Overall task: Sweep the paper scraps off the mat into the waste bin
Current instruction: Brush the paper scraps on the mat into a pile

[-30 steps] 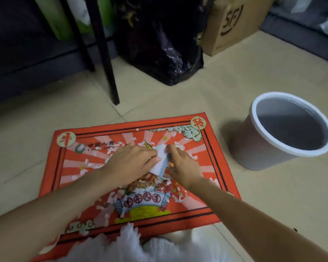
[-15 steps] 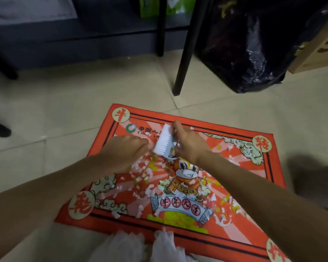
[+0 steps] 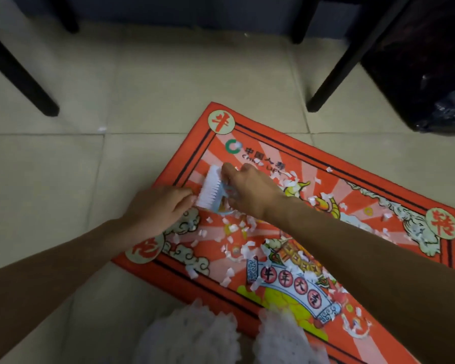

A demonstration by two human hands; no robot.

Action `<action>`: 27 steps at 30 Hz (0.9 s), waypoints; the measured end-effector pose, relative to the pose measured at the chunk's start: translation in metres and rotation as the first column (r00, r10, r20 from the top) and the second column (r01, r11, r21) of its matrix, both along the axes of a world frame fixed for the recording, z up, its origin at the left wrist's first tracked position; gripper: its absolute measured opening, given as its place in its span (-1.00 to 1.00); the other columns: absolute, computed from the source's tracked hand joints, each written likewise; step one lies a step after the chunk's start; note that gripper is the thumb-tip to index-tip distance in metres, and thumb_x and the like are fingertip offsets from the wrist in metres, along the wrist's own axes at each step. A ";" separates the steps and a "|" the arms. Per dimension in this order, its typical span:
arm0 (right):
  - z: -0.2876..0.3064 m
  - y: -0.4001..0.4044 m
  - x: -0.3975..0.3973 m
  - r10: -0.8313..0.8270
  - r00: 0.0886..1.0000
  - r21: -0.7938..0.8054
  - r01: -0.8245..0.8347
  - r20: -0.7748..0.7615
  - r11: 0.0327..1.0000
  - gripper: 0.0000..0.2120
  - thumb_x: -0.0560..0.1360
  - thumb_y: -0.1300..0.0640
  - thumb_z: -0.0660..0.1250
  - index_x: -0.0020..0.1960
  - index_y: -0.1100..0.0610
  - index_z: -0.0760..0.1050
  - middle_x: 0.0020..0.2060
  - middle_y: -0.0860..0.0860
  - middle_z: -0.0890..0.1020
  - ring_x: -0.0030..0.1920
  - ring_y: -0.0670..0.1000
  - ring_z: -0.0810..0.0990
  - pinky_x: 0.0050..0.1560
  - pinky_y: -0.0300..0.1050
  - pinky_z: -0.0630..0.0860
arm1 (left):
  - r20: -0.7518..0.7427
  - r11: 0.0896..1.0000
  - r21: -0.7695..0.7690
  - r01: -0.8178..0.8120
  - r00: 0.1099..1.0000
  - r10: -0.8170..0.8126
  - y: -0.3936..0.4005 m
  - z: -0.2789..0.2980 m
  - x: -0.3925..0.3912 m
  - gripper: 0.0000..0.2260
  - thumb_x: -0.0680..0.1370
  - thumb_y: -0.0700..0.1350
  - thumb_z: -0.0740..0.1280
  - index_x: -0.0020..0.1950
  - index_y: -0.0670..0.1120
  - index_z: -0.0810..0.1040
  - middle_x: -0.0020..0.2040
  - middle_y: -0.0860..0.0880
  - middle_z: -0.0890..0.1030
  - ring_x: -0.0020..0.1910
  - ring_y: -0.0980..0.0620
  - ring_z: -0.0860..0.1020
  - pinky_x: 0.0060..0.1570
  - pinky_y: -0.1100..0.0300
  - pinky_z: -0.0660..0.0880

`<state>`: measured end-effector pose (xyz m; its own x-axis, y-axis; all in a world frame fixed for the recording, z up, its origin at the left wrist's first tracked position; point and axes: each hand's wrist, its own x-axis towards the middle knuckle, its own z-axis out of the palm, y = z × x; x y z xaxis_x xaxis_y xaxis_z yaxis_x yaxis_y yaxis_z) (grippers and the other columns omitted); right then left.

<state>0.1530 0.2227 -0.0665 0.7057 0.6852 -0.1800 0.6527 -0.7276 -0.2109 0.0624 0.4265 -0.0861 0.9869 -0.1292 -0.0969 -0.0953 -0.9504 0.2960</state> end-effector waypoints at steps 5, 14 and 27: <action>-0.010 0.035 -0.015 0.163 0.977 -0.121 -0.147 0.137 0.982 -0.63 0.47 -0.02 0.29 0.23 0.05 0.33 -0.07 0.07 0.59 0.08 0.13 0.41 0.09 -0.01 0.29 | -0.023 0.993 -0.039 -0.111 0.994 0.110 0.032 -0.026 -0.032 -0.65 0.65 0.15 0.07 -0.10 -0.03 0.49 -0.26 0.00 0.56 -0.23 -0.05 0.57 -0.28 0.13 0.42; -0.008 0.071 -0.045 0.330 0.941 -0.175 -0.313 0.077 0.934 -0.56 0.50 0.14 0.24 0.36 0.03 0.28 0.08 0.07 0.58 -0.05 0.18 0.57 -0.27 -0.11 0.29 | -0.023 0.987 -0.099 -0.125 0.992 0.123 0.062 -0.061 -0.086 -0.60 0.54 0.10 0.09 0.25 -0.05 0.51 0.13 -0.07 0.55 0.04 -0.11 0.51 -0.09 0.01 0.53; -0.020 0.100 -0.072 0.382 0.924 -0.211 -0.370 0.020 0.905 -0.37 0.49 0.18 0.31 0.47 0.04 0.13 -0.06 0.04 0.58 -0.19 0.10 0.55 -0.29 -0.12 0.31 | 0.023 0.992 -0.072 -0.105 0.994 0.106 0.048 -0.069 -0.094 -0.55 0.53 -0.07 0.30 0.38 -0.20 0.41 0.05 -0.19 0.60 -0.11 -0.20 0.58 -0.27 0.03 0.53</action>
